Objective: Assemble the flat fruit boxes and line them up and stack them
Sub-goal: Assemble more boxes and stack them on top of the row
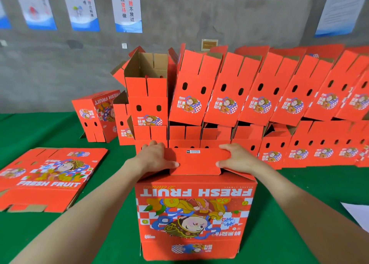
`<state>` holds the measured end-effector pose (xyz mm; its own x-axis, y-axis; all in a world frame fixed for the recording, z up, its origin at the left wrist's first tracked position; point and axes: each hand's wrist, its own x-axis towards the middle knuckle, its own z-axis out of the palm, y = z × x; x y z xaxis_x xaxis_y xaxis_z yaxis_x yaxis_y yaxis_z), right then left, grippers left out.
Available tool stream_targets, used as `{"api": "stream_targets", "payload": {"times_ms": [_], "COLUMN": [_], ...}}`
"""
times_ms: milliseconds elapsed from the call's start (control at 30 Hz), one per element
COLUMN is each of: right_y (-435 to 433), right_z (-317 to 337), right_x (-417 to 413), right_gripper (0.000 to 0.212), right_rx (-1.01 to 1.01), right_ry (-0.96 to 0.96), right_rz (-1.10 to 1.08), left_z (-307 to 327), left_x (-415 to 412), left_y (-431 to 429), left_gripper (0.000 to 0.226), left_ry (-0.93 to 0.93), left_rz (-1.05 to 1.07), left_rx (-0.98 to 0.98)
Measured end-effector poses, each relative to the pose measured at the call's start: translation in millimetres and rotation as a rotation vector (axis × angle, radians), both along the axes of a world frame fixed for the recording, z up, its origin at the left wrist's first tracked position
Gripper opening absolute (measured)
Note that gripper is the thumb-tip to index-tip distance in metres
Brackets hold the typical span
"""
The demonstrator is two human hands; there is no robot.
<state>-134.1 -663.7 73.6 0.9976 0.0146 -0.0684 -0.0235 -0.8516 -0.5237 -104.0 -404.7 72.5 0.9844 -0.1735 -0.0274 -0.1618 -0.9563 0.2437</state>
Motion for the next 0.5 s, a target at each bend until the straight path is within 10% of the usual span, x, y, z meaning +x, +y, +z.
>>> {"api": "stream_targets", "payload": {"times_ms": [500], "right_y": [7.6], "right_z": [-12.4], "right_x": [-7.3], "right_gripper": [0.074], "right_rx": [-0.245], "right_ry": [-0.118], "right_rz": [-0.024], "left_z": [-5.7], "left_x": [-9.2], "left_y": [-7.8], "left_gripper": [0.085], "left_ry": [-0.088], "left_rz": [0.03], "left_rx": [0.073]}}
